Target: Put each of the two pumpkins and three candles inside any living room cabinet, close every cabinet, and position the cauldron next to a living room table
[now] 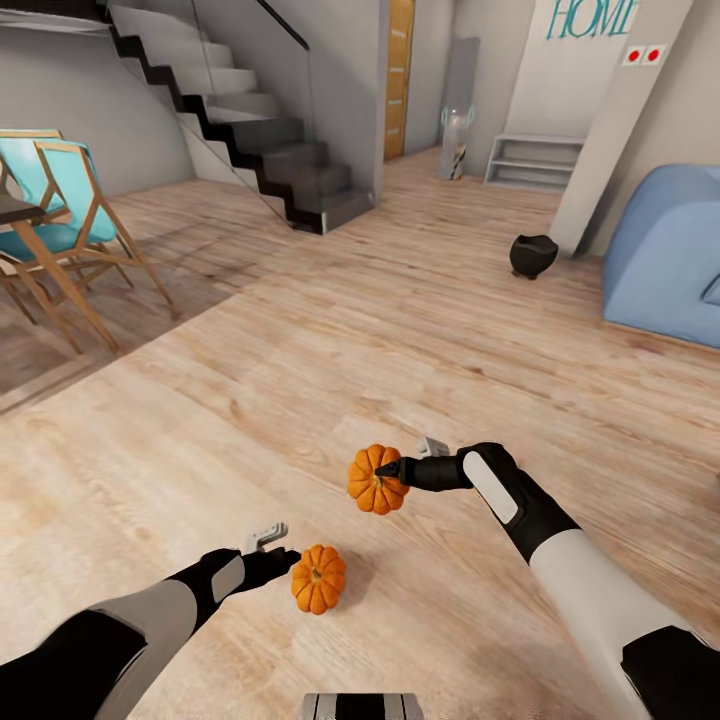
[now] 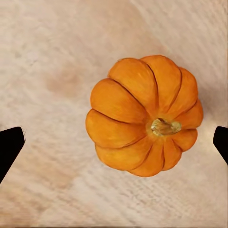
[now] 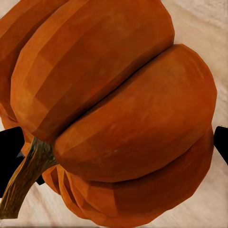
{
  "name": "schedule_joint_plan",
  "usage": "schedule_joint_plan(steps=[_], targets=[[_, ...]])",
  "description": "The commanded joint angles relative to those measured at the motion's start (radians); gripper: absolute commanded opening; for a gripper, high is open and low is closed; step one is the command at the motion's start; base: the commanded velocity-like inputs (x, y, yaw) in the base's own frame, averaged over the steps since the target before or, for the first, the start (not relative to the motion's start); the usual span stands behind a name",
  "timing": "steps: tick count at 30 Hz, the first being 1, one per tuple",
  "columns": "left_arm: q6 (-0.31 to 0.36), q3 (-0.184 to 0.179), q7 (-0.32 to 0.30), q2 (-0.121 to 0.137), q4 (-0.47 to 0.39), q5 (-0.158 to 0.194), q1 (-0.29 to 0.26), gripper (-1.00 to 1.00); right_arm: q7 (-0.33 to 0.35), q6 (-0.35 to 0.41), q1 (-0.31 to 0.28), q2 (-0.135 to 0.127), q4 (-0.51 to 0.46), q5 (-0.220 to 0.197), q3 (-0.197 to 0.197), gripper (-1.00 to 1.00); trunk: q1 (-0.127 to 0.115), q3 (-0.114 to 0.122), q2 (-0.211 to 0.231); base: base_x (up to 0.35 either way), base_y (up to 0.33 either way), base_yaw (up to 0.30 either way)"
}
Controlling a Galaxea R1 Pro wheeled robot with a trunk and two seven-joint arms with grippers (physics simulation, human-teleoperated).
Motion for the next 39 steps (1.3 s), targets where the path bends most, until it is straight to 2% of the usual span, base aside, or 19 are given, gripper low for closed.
schedule_joint_plan(steps=[1, 18, 29, 39], targets=[[0.004, -0.008, -0.002, 0.0, 0.0, 0.01, -0.001, 1.0, 0.01, 0.002, -0.001, -0.001, -0.001, 0.004, 0.001, -1.0, 0.0, -0.006, -0.001, 0.0, 0.0, 0.063], [0.003, -0.008, -0.001, -0.008, 0.002, 0.01, -0.001, 1.0, 0.01, 0.002, -0.001, -0.001, -0.001, 0.004, 0.001, -1.0, 0.008, -0.098, -0.005, 0.0, 0.0, 0.063], [0.002, -0.008, -0.001, -0.009, 0.002, 0.01, -0.001, 1.0, 0.01, 0.002, -0.001, -0.001, -0.001, 0.004, 0.001, -1.0, 0.008, -0.106, -0.005, 0.017, -0.009, 0.014], [0.002, -0.008, -0.001, -0.01, 0.002, 0.01, -0.001, 1.0, 0.01, 0.002, -0.001, -0.001, -0.001, 0.004, 0.001, -1.0, 0.008, -0.107, -0.005, 0.226, -0.181, 0.0]])
